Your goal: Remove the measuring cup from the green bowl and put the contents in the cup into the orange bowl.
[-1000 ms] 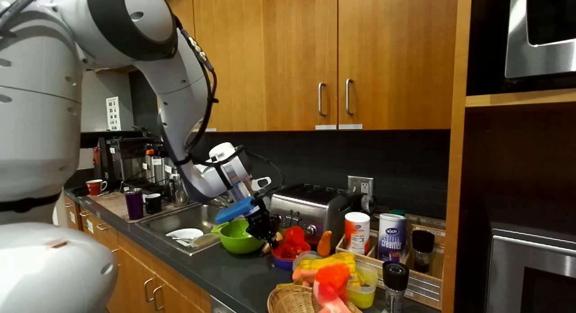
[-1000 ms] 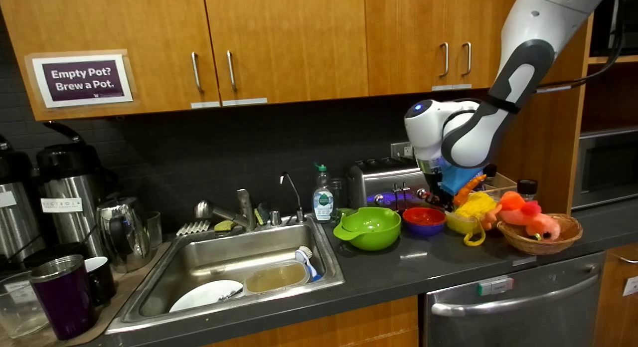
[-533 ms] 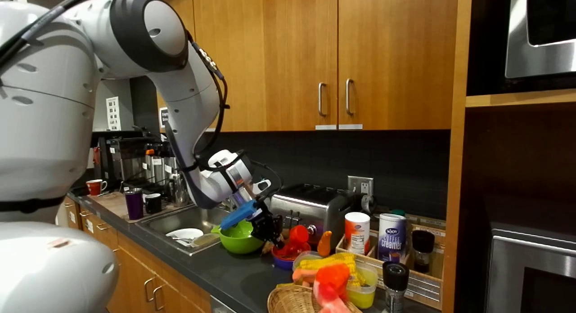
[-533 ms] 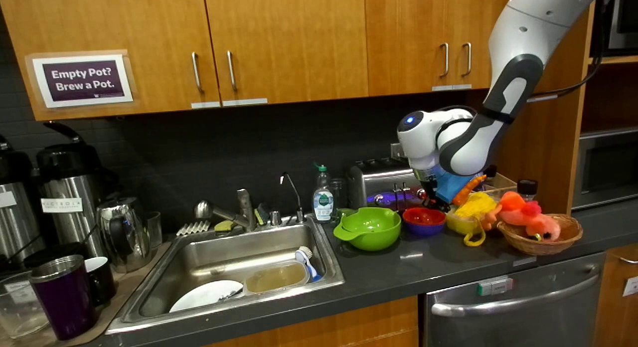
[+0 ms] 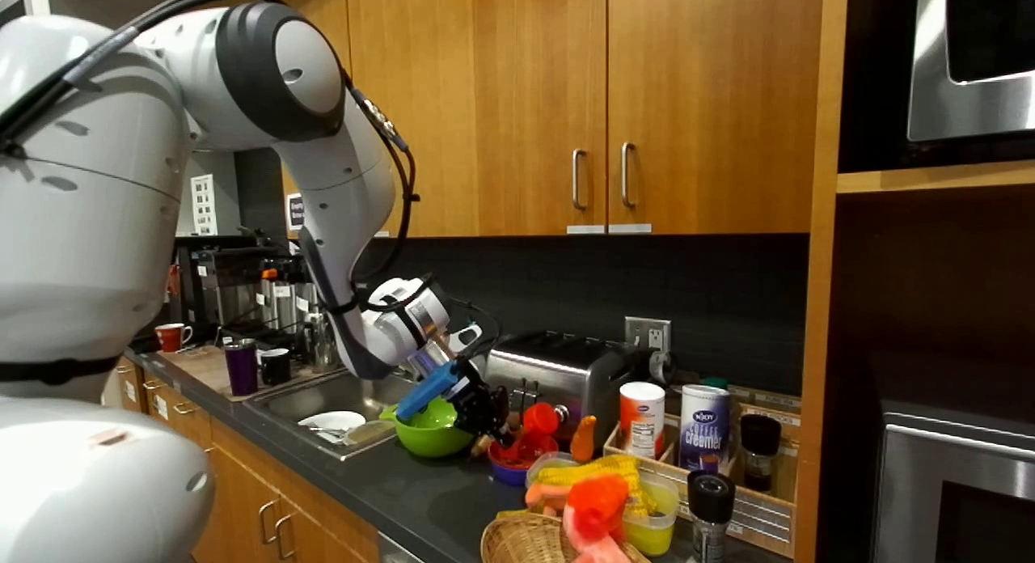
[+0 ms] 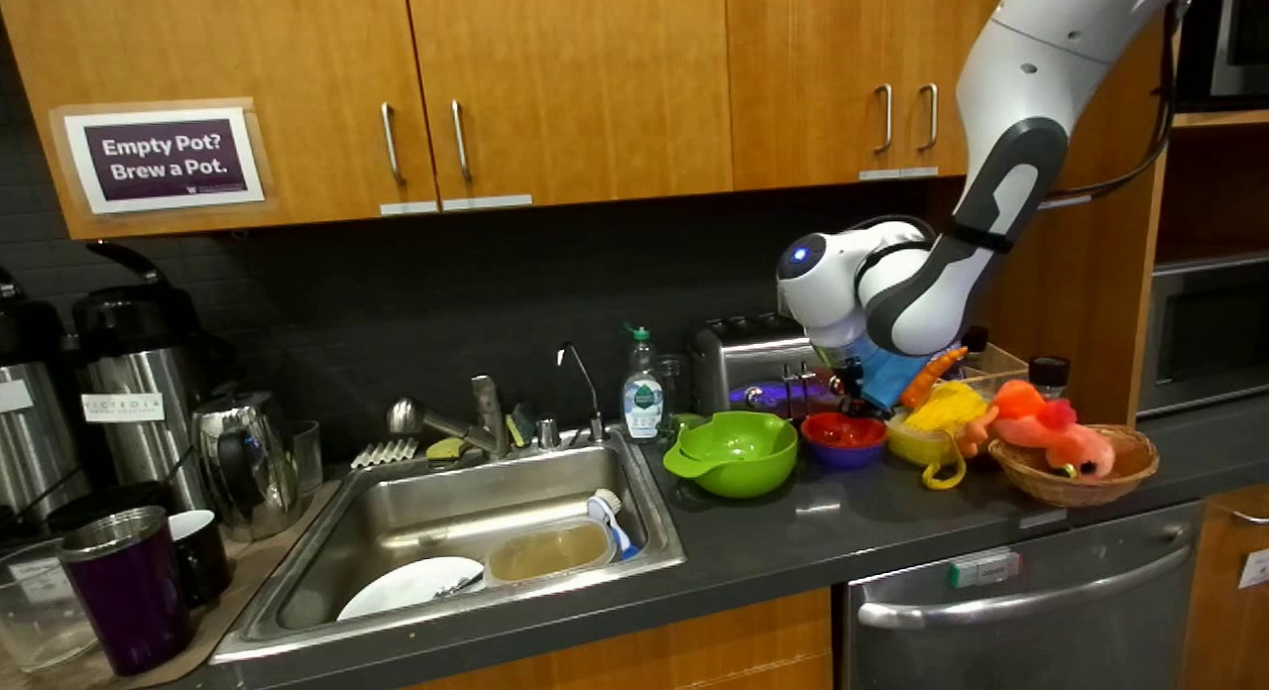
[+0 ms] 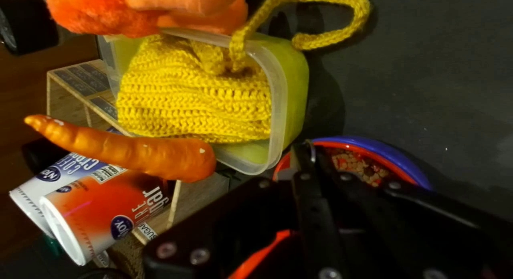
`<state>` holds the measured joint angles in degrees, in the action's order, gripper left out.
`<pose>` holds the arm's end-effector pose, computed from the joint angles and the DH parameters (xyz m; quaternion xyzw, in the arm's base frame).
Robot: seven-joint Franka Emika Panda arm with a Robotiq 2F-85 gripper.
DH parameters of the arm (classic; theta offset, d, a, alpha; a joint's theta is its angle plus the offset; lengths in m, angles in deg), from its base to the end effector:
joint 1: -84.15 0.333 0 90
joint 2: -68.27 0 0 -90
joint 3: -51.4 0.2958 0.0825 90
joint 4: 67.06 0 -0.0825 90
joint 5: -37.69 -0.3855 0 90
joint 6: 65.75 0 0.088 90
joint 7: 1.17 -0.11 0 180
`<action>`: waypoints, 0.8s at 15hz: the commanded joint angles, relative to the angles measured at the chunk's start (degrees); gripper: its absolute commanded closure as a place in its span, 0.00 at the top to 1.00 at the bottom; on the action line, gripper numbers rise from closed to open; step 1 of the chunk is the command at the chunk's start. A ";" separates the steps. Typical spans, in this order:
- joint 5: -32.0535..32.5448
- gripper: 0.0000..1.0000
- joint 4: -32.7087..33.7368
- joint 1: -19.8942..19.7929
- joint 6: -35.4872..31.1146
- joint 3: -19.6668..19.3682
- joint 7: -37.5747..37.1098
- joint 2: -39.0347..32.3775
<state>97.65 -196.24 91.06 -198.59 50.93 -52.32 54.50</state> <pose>0.5230 0.0408 0.2253 0.9387 0.0149 0.0946 0.3313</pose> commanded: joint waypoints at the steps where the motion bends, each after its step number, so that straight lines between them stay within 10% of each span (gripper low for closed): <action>1: 0.80 0.01 0.75 -0.10 0.69 0.87 -1.48 -0.38; 12: -6.12 0.01 -1.69 -4.10 -12.28 0.16 0.49 1.26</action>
<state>94.66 -196.19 88.72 -205.52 51.17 -52.63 54.33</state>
